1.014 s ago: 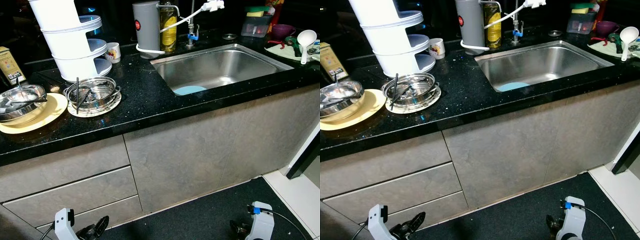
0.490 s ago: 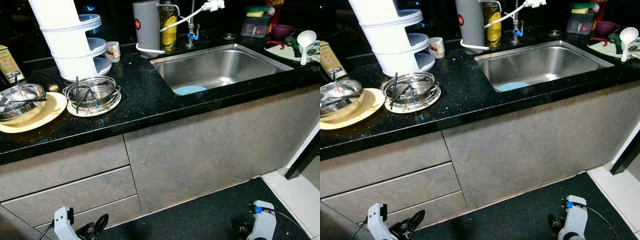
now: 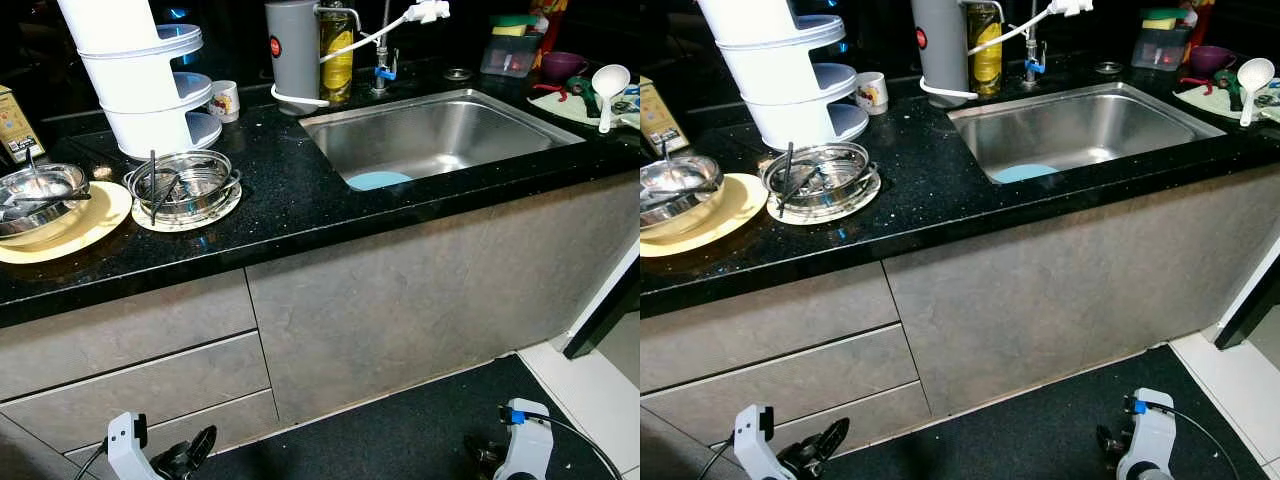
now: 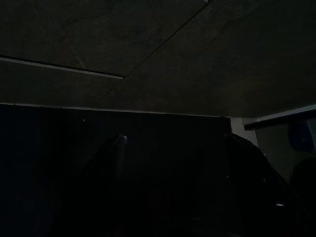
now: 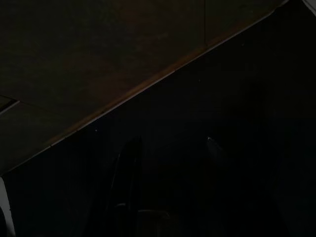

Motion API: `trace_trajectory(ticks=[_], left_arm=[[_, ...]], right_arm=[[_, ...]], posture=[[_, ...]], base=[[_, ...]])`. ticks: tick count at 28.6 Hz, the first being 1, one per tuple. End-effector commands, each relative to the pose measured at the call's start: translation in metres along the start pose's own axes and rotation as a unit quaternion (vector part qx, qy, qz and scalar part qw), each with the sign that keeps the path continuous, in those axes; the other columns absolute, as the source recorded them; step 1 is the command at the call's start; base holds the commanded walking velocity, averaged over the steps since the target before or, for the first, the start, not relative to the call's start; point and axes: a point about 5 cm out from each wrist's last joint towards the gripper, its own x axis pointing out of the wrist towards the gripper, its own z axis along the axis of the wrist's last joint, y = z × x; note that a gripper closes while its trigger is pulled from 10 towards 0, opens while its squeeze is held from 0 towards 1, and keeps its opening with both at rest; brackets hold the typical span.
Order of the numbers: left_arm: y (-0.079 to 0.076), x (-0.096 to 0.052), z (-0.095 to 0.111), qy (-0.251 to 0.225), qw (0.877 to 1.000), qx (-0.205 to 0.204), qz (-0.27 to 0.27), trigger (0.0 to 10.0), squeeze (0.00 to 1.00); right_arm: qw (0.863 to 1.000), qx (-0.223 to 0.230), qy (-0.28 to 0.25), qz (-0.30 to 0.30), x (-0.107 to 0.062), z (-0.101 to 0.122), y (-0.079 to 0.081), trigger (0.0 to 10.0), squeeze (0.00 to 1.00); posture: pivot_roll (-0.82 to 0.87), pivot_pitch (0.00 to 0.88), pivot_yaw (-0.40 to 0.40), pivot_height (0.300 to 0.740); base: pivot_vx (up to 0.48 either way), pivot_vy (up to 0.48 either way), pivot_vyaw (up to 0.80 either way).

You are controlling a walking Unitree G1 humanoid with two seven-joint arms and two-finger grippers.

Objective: Kitchen organization

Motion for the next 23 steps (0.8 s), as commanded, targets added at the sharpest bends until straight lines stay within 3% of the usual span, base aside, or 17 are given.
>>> trace_trajectory(ticks=[1, 23], left_arm=[[0.0027, -0.0026, -0.0008, 0.001, 1.0, 0.001, 0.006, 10.0, 0.0], [0.0083, -0.011, -0.0044, 0.007, 1.0, -0.003, 0.011, 10.0, 0.0]], right_arm=[[1.0, 0.003, 0.005, 0.001, 0.0001, -0.0024, 0.0011, 10.0, 0.0], [1.0, 0.004, 0.007, 0.005, -0.0041, -0.01, 0.0003, 10.0, 0.0]], posture=[[-0.09, 0.0, 0.051, 0.74], [-0.09, 0.0, 0.061, 0.74]], base=[[0.0, 0.0, 0.0], [0.0, 0.0, 0.0]])
